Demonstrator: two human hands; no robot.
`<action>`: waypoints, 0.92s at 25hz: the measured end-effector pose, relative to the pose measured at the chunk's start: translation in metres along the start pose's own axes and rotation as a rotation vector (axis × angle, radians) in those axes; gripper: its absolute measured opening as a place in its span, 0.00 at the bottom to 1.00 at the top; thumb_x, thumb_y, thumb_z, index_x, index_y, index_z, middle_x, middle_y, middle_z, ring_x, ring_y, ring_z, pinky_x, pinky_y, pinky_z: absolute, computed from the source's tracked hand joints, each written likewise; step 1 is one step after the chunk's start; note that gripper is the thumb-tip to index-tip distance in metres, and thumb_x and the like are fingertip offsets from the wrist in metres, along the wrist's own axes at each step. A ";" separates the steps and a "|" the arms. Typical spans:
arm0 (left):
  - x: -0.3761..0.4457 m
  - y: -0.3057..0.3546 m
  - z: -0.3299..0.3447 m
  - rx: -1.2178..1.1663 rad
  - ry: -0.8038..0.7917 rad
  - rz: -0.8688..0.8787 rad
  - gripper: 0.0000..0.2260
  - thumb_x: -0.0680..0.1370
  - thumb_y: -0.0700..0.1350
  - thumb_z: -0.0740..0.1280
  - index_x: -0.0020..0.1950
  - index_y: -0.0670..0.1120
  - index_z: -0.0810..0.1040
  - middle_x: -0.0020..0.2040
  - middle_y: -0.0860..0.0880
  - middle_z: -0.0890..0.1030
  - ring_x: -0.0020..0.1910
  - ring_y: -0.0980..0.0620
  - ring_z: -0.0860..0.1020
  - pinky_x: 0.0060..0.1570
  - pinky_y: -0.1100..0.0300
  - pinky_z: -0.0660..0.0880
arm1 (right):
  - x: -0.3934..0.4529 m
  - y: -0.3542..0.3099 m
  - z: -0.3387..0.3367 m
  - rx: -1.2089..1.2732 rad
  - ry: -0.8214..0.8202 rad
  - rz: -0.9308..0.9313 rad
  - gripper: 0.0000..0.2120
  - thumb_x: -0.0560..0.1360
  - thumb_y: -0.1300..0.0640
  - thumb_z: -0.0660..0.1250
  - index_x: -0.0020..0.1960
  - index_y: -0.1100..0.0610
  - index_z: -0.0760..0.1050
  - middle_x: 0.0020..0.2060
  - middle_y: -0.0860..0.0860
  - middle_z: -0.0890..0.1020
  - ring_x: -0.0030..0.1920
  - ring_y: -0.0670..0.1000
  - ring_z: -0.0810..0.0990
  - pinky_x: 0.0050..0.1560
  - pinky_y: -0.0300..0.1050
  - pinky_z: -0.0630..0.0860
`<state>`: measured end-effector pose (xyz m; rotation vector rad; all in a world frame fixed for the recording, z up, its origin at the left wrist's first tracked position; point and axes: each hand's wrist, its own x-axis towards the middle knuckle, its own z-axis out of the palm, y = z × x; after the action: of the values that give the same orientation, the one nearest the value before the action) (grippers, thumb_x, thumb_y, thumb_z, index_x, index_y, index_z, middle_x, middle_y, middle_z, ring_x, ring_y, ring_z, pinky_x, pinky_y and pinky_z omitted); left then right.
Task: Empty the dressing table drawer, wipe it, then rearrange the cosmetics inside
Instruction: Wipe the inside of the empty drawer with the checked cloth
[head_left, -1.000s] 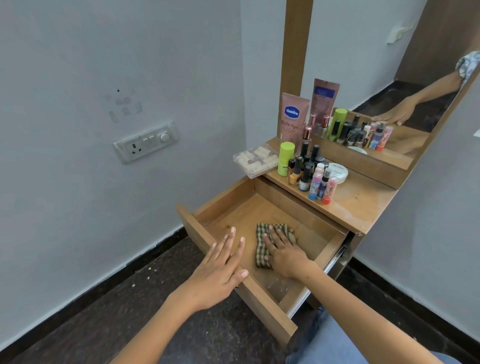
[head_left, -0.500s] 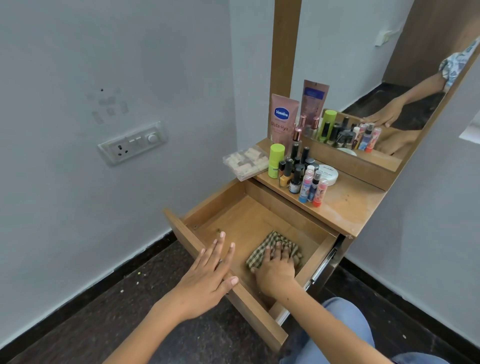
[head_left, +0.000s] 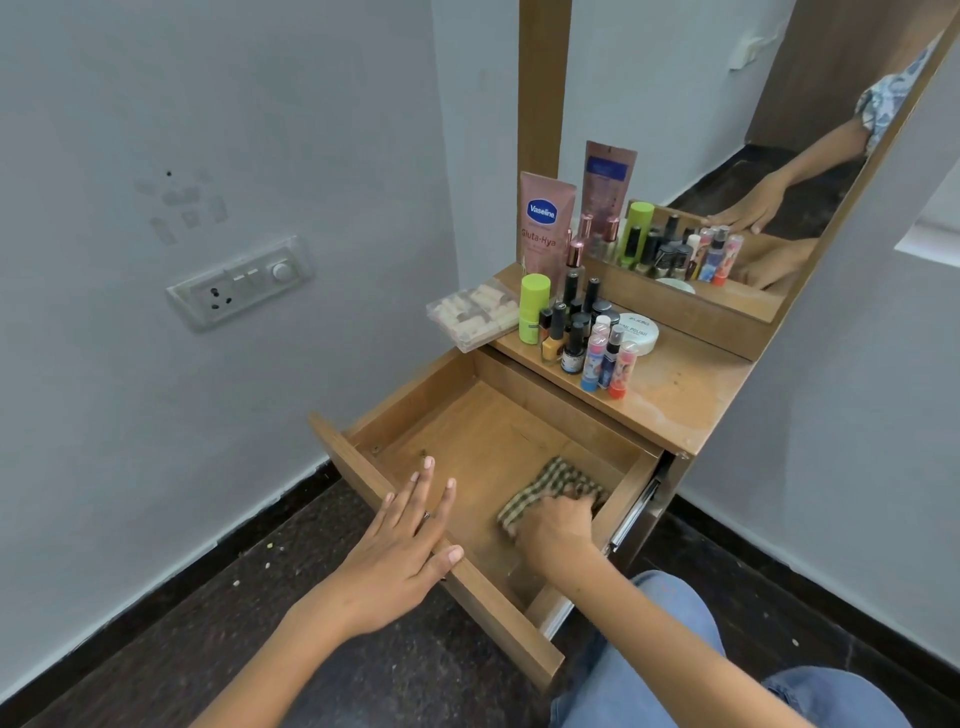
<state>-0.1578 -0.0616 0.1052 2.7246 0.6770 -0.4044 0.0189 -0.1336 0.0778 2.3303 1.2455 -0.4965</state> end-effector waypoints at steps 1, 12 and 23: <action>0.000 0.000 0.000 0.000 0.000 -0.001 0.29 0.76 0.63 0.38 0.70 0.57 0.25 0.64 0.56 0.16 0.65 0.61 0.20 0.66 0.60 0.27 | -0.005 -0.006 0.002 0.030 -0.019 -0.045 0.28 0.82 0.45 0.51 0.74 0.63 0.59 0.74 0.60 0.63 0.74 0.61 0.59 0.72 0.64 0.53; 0.000 0.002 -0.003 -0.005 -0.015 -0.015 0.30 0.76 0.64 0.39 0.70 0.57 0.25 0.64 0.56 0.16 0.64 0.61 0.19 0.65 0.61 0.27 | 0.025 0.018 -0.014 -0.016 -0.031 0.100 0.32 0.82 0.41 0.42 0.77 0.63 0.50 0.76 0.62 0.56 0.76 0.65 0.50 0.73 0.66 0.40; -0.001 0.000 -0.003 -0.008 -0.019 -0.012 0.30 0.76 0.64 0.39 0.69 0.58 0.24 0.64 0.57 0.16 0.64 0.61 0.20 0.67 0.59 0.27 | 0.021 0.021 -0.009 0.183 -0.028 0.098 0.39 0.80 0.38 0.41 0.75 0.70 0.43 0.73 0.68 0.58 0.75 0.67 0.50 0.73 0.63 0.43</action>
<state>-0.1585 -0.0610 0.1082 2.7068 0.6885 -0.4283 0.0488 -0.1245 0.0789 2.5123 1.1080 -0.6303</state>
